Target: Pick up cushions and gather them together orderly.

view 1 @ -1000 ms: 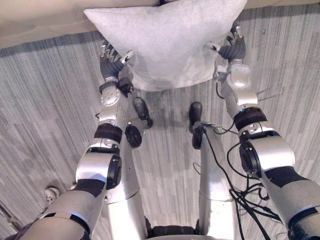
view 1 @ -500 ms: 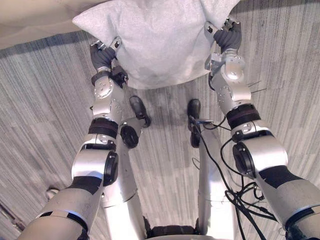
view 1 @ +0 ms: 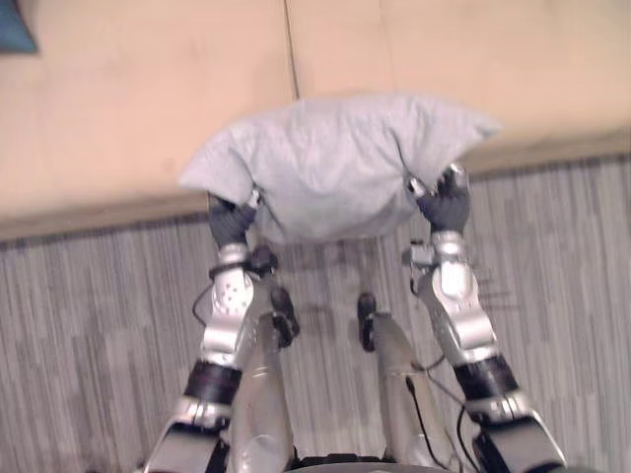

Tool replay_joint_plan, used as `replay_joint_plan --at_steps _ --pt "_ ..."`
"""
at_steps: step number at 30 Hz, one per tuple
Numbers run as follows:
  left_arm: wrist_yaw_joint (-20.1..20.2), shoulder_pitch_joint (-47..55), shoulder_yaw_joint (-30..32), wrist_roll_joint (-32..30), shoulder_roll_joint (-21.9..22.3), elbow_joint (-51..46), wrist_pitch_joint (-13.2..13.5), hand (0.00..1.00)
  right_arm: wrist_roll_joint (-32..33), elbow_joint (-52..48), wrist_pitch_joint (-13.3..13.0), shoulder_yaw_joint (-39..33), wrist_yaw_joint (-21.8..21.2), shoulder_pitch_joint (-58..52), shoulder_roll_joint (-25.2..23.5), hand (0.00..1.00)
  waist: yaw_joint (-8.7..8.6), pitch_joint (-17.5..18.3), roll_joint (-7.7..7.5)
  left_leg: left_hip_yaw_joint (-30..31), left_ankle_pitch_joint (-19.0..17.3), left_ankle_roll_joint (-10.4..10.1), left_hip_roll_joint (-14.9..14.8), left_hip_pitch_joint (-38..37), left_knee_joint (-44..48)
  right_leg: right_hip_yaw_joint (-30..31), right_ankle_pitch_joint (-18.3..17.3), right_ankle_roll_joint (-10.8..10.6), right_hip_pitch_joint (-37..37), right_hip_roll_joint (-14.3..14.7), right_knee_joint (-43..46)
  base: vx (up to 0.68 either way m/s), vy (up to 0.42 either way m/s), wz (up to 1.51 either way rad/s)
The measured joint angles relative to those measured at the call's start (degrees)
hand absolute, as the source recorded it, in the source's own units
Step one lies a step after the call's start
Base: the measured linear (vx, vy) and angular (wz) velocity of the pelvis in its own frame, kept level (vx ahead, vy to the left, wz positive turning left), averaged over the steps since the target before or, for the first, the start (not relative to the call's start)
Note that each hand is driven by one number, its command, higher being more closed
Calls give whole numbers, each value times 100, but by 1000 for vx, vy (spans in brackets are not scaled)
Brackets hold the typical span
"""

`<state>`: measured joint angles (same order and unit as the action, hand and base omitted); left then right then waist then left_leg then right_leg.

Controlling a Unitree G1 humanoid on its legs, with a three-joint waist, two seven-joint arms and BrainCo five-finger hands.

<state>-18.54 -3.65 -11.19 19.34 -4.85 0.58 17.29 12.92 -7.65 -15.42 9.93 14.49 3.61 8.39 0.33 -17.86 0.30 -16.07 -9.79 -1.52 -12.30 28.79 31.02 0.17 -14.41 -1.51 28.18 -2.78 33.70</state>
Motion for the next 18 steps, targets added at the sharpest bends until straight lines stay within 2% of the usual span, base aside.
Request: replay_joint_plan --at_steps 5,8,12,15,17,18 --pt "265 1115 -230 -45 19 -130 8 100 -5 34 -39 24 -488 -1155 -117 100 23 650 59 -114 15 -14 218 -812 -711 31 188 -161 -896 -81 -966 175 72 -4" --pt "406 1390 -244 -48 -150 -129 5 100 -16 474 5 70 -606 -1096 -9 100 -46 766 99 -224 112 -2 312 -1195 -1148 183 557 -216 -1370 -78 -1730 111 87 -19" --pt "411 1439 -246 -108 -286 -131 -2 100 -122 593 70 182 -607 -1004 159 100 -87 824 94 -304 103 18 427 -1366 -1313 363 771 -298 -1517 -96 -2027 62 78 -25" --pt "411 1466 -238 -167 -285 -130 -51 100 -232 707 78 182 -606 -857 203 100 -107 834 94 -317 -123 94 439 -1498 -1169 515 746 -386 -1409 -92 -1579 18 86 -28" --pt "417 1521 -241 -272 -312 -128 -128 100 -246 859 82 179 -598 -761 282 100 -146 818 73 -356 -498 139 433 -1780 -947 665 625 -633 -1000 -45 -142 -2 76 -18" --pt "421 1535 -240 -301 -311 -128 -140 100 -264 862 82 180 -598 -760 299 100 -166 817 75 -359 -566 152 454 -1853 -905 668 688 -736 -865 -59 258 17 52 -5"
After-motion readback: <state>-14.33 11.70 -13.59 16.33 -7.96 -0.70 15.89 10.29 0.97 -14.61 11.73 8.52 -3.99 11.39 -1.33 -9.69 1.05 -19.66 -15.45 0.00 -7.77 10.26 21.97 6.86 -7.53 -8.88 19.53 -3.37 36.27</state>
